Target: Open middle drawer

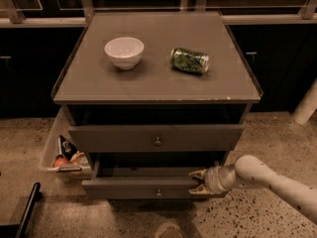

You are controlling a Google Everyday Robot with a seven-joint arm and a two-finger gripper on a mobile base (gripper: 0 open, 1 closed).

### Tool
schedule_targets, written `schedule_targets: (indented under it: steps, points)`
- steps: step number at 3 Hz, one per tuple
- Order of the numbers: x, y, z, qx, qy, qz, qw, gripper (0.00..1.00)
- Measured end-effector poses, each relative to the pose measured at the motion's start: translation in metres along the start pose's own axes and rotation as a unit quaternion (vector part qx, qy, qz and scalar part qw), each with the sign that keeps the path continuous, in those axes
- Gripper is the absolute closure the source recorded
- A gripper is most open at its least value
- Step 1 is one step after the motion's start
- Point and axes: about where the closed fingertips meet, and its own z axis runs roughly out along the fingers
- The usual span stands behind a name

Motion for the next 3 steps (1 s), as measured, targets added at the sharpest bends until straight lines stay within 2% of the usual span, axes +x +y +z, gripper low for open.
schedule_targets:
  steps: [1, 3]
  points:
    - [0.0, 0.0, 0.0, 0.0, 0.0, 0.0, 1.0, 0.81]
    - [0.0001, 0.0002, 0.0, -0.001, -0.003, 0.001, 1.0, 0.35]
